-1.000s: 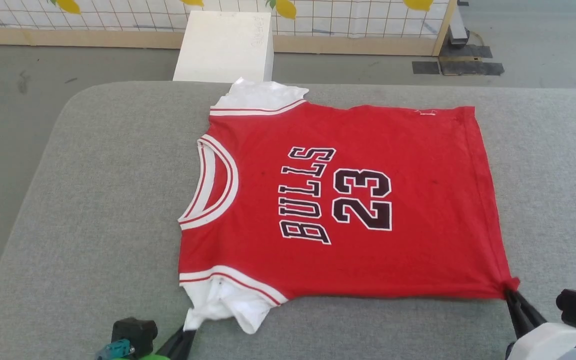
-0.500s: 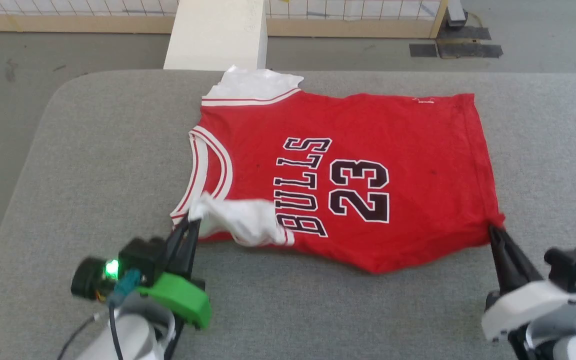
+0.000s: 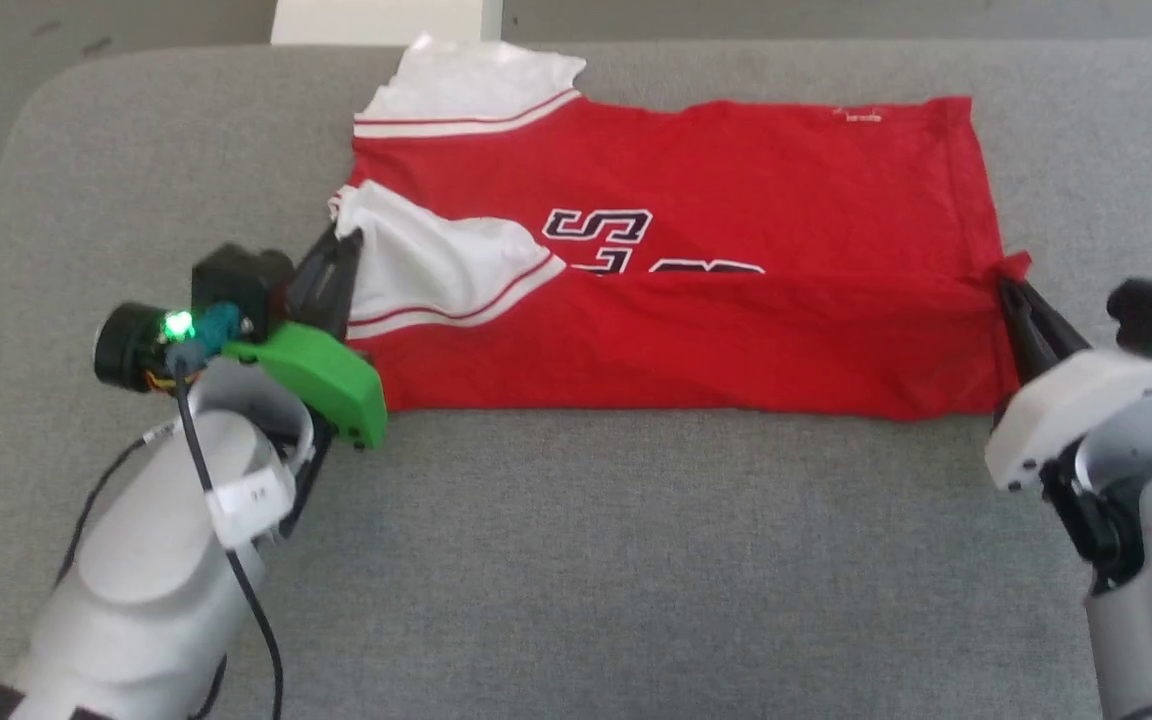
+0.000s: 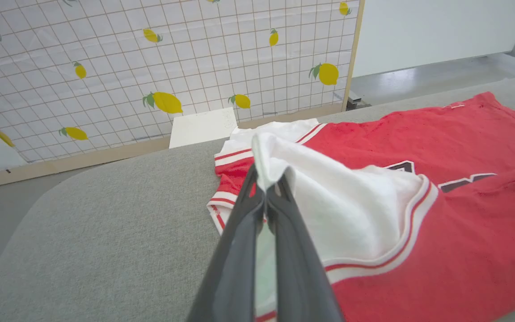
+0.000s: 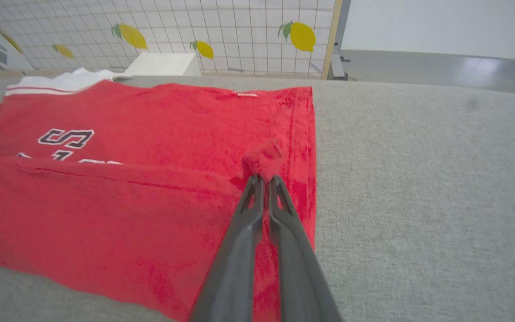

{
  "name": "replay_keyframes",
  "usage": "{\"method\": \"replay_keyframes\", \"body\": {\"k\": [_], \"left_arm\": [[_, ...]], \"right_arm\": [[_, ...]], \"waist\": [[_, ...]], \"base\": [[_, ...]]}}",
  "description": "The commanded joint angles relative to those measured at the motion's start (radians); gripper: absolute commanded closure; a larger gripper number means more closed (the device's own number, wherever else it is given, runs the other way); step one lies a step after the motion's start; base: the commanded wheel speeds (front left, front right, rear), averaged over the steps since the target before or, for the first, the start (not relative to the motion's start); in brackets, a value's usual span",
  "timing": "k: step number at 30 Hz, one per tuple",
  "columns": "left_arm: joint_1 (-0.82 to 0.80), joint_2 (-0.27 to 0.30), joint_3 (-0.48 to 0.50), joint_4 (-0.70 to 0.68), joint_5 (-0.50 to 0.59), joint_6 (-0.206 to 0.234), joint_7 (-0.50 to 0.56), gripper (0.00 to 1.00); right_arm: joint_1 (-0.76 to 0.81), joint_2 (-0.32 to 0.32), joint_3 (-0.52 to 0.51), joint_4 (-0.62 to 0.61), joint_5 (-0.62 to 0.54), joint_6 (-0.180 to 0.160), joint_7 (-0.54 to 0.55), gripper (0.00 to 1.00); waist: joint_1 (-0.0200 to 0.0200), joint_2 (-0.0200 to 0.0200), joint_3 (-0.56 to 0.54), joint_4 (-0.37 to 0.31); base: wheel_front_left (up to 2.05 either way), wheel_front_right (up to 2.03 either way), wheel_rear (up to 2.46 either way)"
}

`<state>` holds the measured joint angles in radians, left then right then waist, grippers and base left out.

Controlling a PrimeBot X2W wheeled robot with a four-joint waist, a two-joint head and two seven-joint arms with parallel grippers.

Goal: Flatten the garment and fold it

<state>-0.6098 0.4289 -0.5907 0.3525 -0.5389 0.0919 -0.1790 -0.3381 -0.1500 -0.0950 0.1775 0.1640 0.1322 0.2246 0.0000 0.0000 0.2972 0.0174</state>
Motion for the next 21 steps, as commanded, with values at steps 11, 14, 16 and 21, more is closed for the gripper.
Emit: {"method": "replay_keyframes", "body": {"k": [11,14,16,21], "left_arm": [[-0.131,-0.026,-0.009,0.252,-0.168,-0.109,0.387,1.00],[-0.130,-0.030,-0.004,0.252,-0.206,-0.107,0.462,0.88],[-0.132,-0.029,0.012,0.234,-0.203,-0.085,0.427,0.00],[-0.088,-0.038,0.052,0.177,-0.158,-0.018,0.203,0.00]], "right_arm": [[-0.172,0.062,-0.095,0.126,-0.086,-0.002,0.402,1.00],[-0.173,0.075,-0.105,0.099,-0.087,-0.002,0.478,1.00],[-0.166,0.081,-0.110,0.065,-0.086,-0.002,0.481,1.00],[-0.108,0.090,-0.105,-0.014,-0.060,-0.002,0.372,0.00]], "waist": [[0.0000,0.0000,0.131,-0.021],[0.0000,0.0000,0.125,-0.017],[0.0000,0.0000,0.115,-0.013],[0.0000,0.0000,0.060,-0.002]], "base": [[0.00,0.00,0.00],[0.00,0.00,0.00],[0.00,0.00,0.00],[0.00,0.00,0.00]]}}
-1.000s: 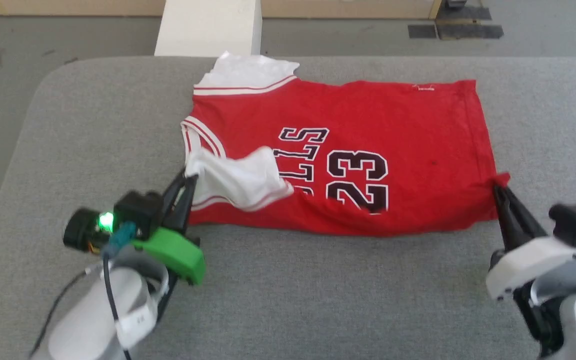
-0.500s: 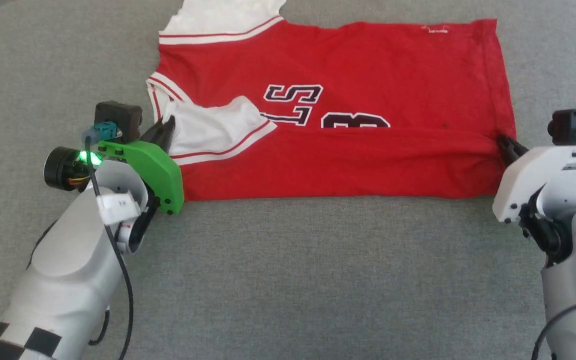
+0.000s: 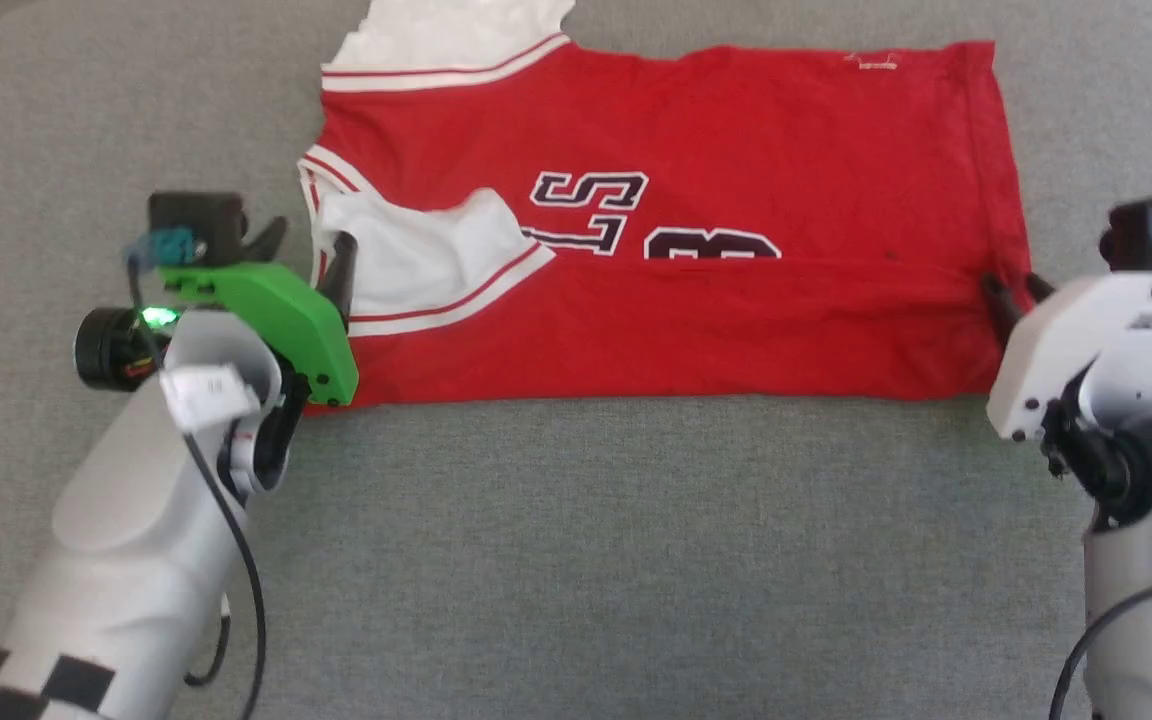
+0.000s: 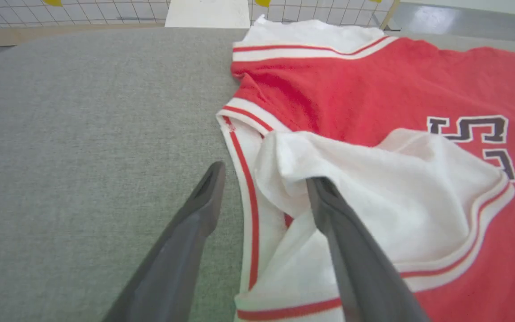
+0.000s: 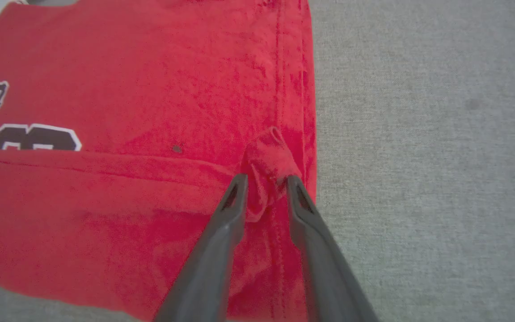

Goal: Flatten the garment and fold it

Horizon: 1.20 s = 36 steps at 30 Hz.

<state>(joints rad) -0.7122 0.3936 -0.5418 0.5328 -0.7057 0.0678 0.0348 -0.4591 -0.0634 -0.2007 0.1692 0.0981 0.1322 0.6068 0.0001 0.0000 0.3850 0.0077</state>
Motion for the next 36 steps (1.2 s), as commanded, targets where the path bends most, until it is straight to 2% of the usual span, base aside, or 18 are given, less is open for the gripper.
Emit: {"method": "replay_keyframes", "body": {"k": [1,4,6,10,16,17,18,19,22,27,30,32,33,36], "left_arm": [[0.029,-0.005,0.009,-0.014,0.020,0.019,-0.059,0.00],[0.095,-0.017,0.037,-0.053,0.042,0.063,-0.215,0.00],[0.146,-0.024,0.058,-0.073,0.041,0.083,-0.261,0.00],[0.258,-0.042,0.097,-0.136,0.043,0.122,-0.290,0.00],[0.375,-0.056,0.127,-0.164,0.022,0.140,-0.291,0.00],[0.386,-0.056,0.130,-0.161,0.013,0.143,-0.282,0.00],[0.408,-0.055,0.135,-0.145,-0.023,0.158,-0.213,0.00],[0.411,-0.053,0.138,-0.137,-0.038,0.166,-0.179,0.00],[0.411,-0.049,0.148,-0.125,-0.072,0.190,-0.099,0.00],[0.399,-0.042,0.165,-0.102,-0.114,0.257,0.027,0.00],[0.399,-0.044,0.167,-0.105,-0.146,0.267,0.094,0.00],[0.402,-0.043,0.157,-0.115,-0.161,0.255,0.134,0.59],[0.403,-0.039,0.152,-0.123,-0.163,0.246,0.143,1.00],[0.408,-0.036,0.150,-0.143,-0.166,0.236,0.143,1.00]], "right_arm": [[0.027,0.004,0.000,-0.018,0.012,-0.002,-0.040,0.00],[0.089,0.007,0.007,-0.047,0.027,-0.002,-0.144,0.00],[0.130,0.007,0.015,-0.061,0.033,-0.002,-0.216,0.00],[0.218,0.010,0.023,-0.089,0.059,-0.002,-0.369,0.00],[0.319,0.013,0.069,-0.133,0.091,-0.002,-0.645,0.00],[0.331,0.013,0.078,-0.130,0.105,-0.002,-0.675,0.00],[0.354,0.013,0.107,-0.121,0.115,-0.002,-0.760,0.00],[0.356,0.013,0.117,-0.119,0.112,-0.002,-0.782,0.00],[0.354,0.013,0.141,-0.110,0.113,-0.002,-0.807,0.00],[0.344,0.013,0.161,-0.100,0.110,-0.002,-0.817,0.00],[0.343,0.013,0.164,-0.097,0.110,-0.002,-0.823,0.00],[0.344,0.013,0.167,-0.094,0.105,-0.002,-0.827,0.00],[0.343,0.013,0.167,-0.092,0.102,-0.002,-0.829,0.00],[0.335,0.013,0.158,-0.085,0.087,-0.002,-0.837,0.00]], "waist": [[-0.0001,0.0000,-0.040,0.009],[-0.0001,0.0000,-0.081,0.011],[-0.0001,0.0000,-0.107,0.010],[-0.0001,0.0000,-0.148,0.007],[-0.0001,0.0000,-0.174,-0.019],[-0.0001,0.0000,-0.176,-0.025],[-0.0001,0.0000,-0.178,-0.044],[-0.0001,0.0000,-0.177,-0.052],[-0.0001,0.0000,-0.177,-0.070],[-0.0001,0.0000,-0.175,-0.090],[-0.0001,0.0000,-0.175,-0.096],[-0.0001,0.0000,-0.175,-0.098],[-0.0001,0.0000,-0.176,-0.098],[-0.0001,0.0000,-0.176,-0.096]], "base": [[0.00,0.00,0.00],[0.00,0.00,0.00],[0.00,0.00,0.00],[0.00,0.00,0.00],[0.00,0.00,0.00],[0.00,0.00,0.00],[0.00,0.00,0.00],[0.00,0.00,0.00],[0.00,0.00,0.00],[0.00,0.00,0.00],[0.00,0.00,0.00],[0.00,0.00,0.00],[0.00,0.00,0.00],[0.00,0.00,0.00]]}}
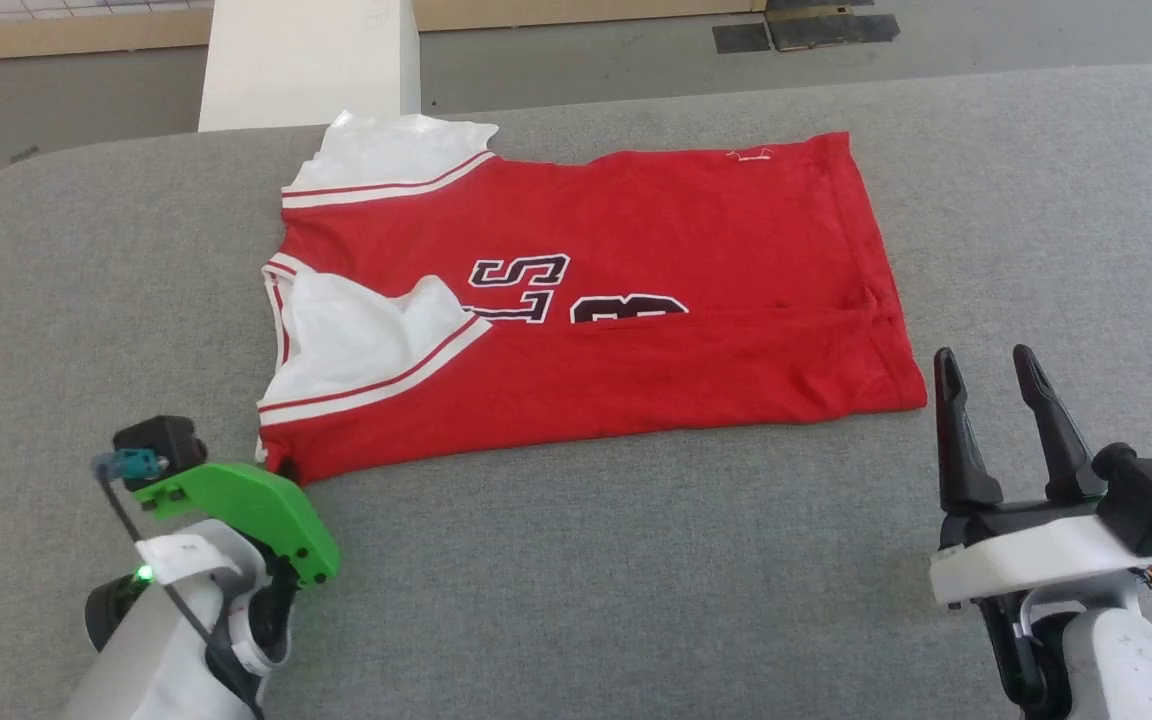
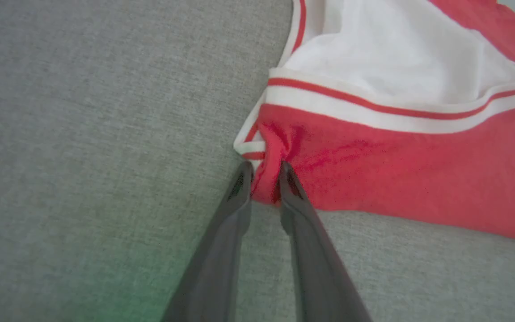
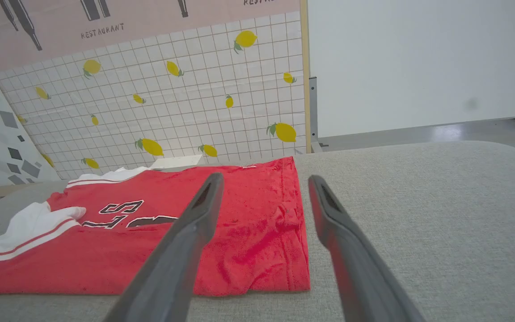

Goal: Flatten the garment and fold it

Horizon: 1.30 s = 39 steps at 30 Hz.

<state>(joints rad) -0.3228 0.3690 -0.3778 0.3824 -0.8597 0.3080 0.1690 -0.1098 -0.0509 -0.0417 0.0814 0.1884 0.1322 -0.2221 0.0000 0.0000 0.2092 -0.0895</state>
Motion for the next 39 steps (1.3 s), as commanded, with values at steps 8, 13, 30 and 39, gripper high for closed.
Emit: {"method": "replay_keyframes", "body": {"k": [8,13,30,39], "left_arm": [[0.021,-0.004,-0.028,-0.024,0.014,-0.010,-0.026,1.00],[0.006,-0.006,-0.045,-0.031,0.028,-0.023,-0.037,1.00],[-0.021,-0.012,-0.090,-0.033,0.119,-0.084,-0.226,1.00],[0.130,0.050,-0.093,-0.163,0.163,-0.013,-0.275,1.00]], "right_arm": [[-0.137,0.001,-0.081,0.155,0.015,-0.002,0.182,0.00],[-0.259,0.001,-0.147,0.312,0.010,-0.002,0.510,0.00],[-0.297,0.001,-0.197,0.205,-0.070,-0.002,0.778,1.00],[-0.074,0.001,-0.208,0.031,0.004,-0.002,0.640,1.00]], "waist": [[0.0000,0.0000,0.009,0.019],[0.0000,0.0000,0.022,0.043],[0.0000,0.0000,0.021,0.097],[0.0000,0.0000,-0.042,0.091]], "base": [[0.00,0.00,0.00],[0.00,0.00,0.00],[0.00,0.00,0.00],[0.00,0.00,0.00]]}}
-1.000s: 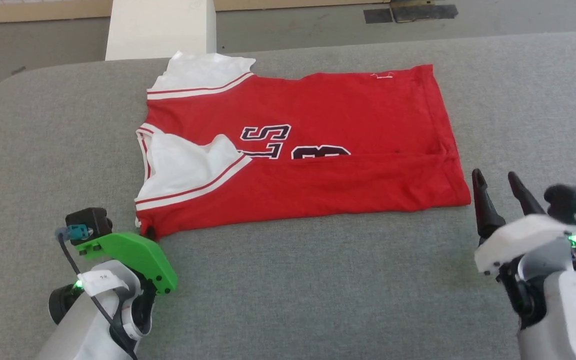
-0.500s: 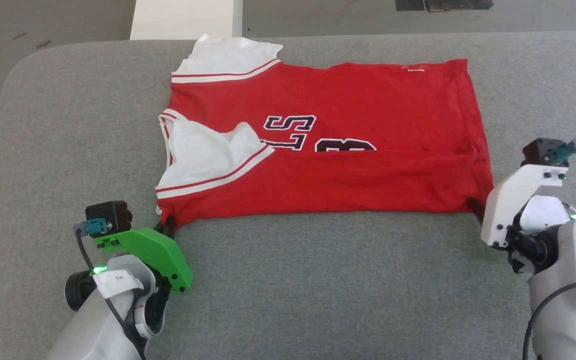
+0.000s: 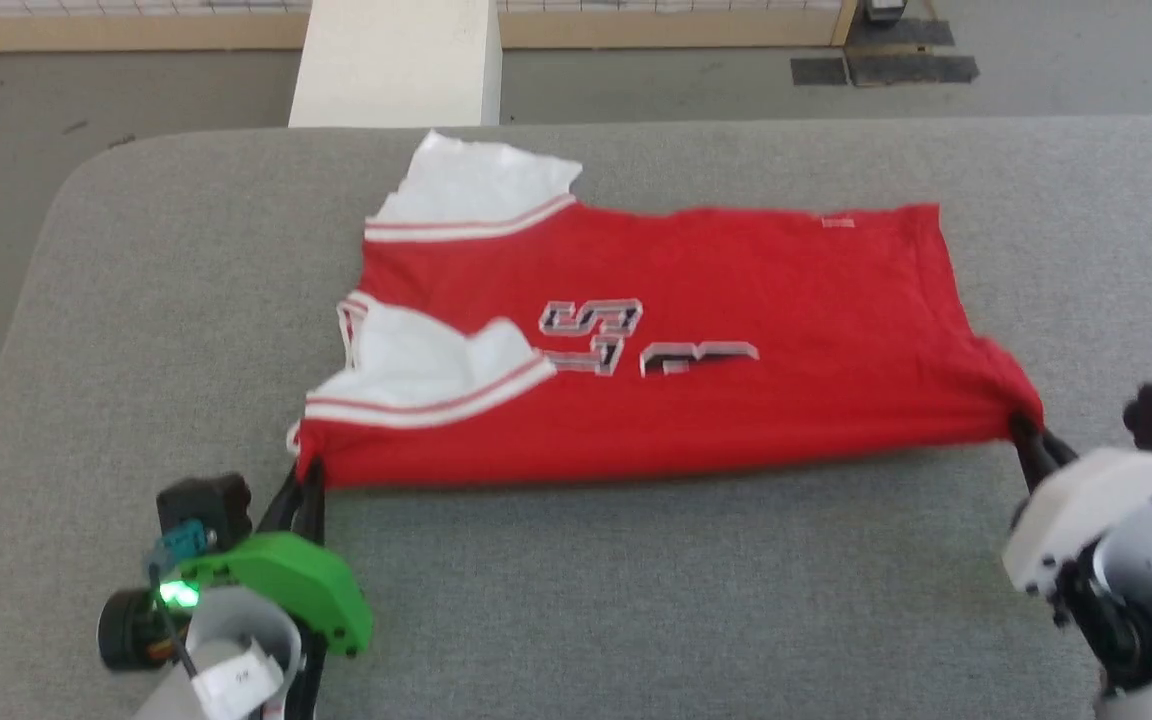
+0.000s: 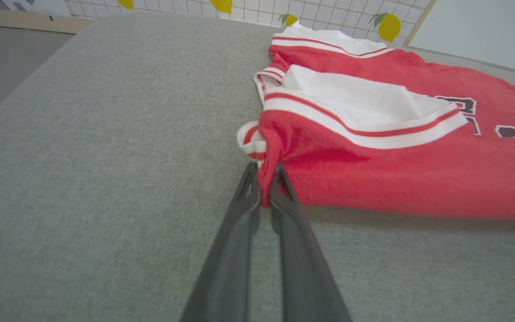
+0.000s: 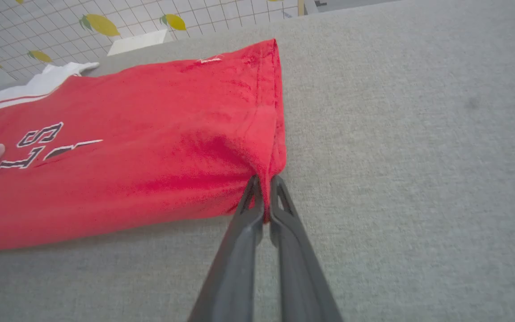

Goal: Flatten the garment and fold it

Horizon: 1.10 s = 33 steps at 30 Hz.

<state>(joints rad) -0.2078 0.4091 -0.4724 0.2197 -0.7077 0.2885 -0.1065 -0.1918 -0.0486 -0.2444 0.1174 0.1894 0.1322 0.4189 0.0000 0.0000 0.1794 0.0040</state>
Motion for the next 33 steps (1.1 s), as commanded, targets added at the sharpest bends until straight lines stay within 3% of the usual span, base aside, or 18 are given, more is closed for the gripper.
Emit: {"method": "replay_keyframes", "body": {"k": [1,7,11,17,18,20,21,22,23,24,33], "left_arm": [[0.040,0.024,-0.006,-0.028,0.015,0.018,0.018,1.00],[0.183,0.083,-0.055,-0.185,-0.024,0.066,0.196,1.00],[0.234,0.112,-0.078,-0.255,-0.042,0.086,0.276,1.00],[0.233,0.101,-0.102,-0.235,-0.060,0.041,0.279,1.00],[0.229,0.097,-0.105,-0.222,-0.059,0.035,0.275,0.93],[0.223,0.090,-0.109,-0.201,-0.055,0.025,0.260,0.17],[0.221,0.086,-0.108,-0.196,-0.053,0.020,0.247,0.00],[0.216,0.082,-0.105,-0.191,-0.051,0.013,0.228,0.00],[0.212,0.080,-0.102,-0.187,-0.047,0.009,0.214,0.00],[0.205,0.081,-0.098,-0.185,-0.041,0.004,0.195,0.00],[0.047,0.125,-0.049,-0.186,0.070,-0.057,0.008,0.00]], "right_arm": [[0.038,-0.002,-0.013,-0.027,0.004,-0.002,0.009,1.00],[0.184,-0.002,-0.054,-0.104,0.007,-0.002,0.123,1.00],[0.248,-0.002,-0.068,-0.093,-0.006,-0.002,0.172,1.00],[0.272,-0.002,-0.080,0.004,0.015,-0.002,0.145,1.00],[0.271,-0.002,-0.076,0.025,0.025,-0.002,0.130,1.00],[0.267,-0.002,-0.065,0.050,0.042,-0.002,0.093,1.00],[0.265,-0.002,-0.061,0.057,0.055,-0.002,0.072,0.76],[0.262,-0.002,-0.055,0.063,0.072,-0.002,0.043,0.22],[0.262,-0.002,-0.045,0.065,0.089,-0.002,0.023,0.04],[0.261,-0.002,-0.038,0.064,0.106,-0.002,-0.007,0.00],[0.240,-0.002,0.054,-0.065,0.091,-0.002,-0.326,0.00]], "waist": [[0.0000,0.0000,-0.018,-0.004],[0.0000,0.0000,-0.025,-0.003],[0.0000,0.0000,-0.020,0.005],[0.0000,0.0000,-0.025,0.011],[0.0000,0.0000,-0.027,0.010],[0.0000,0.0000,-0.034,0.006],[0.0000,0.0000,-0.036,0.004],[0.0000,0.0000,-0.041,0.001],[0.0000,0.0000,-0.044,-0.001],[0.0000,0.0000,-0.048,-0.006],[0.0000,0.0000,-0.034,-0.029]], "base": [[0.00,0.00,0.00],[0.00,0.00,0.00],[0.00,0.00,0.00],[0.00,0.00,0.00],[0.00,0.00,0.00],[0.00,0.00,0.00],[0.00,0.00,0.00],[0.00,0.00,0.00],[0.00,0.00,0.00],[0.00,0.00,0.00],[0.00,0.00,0.00]]}}
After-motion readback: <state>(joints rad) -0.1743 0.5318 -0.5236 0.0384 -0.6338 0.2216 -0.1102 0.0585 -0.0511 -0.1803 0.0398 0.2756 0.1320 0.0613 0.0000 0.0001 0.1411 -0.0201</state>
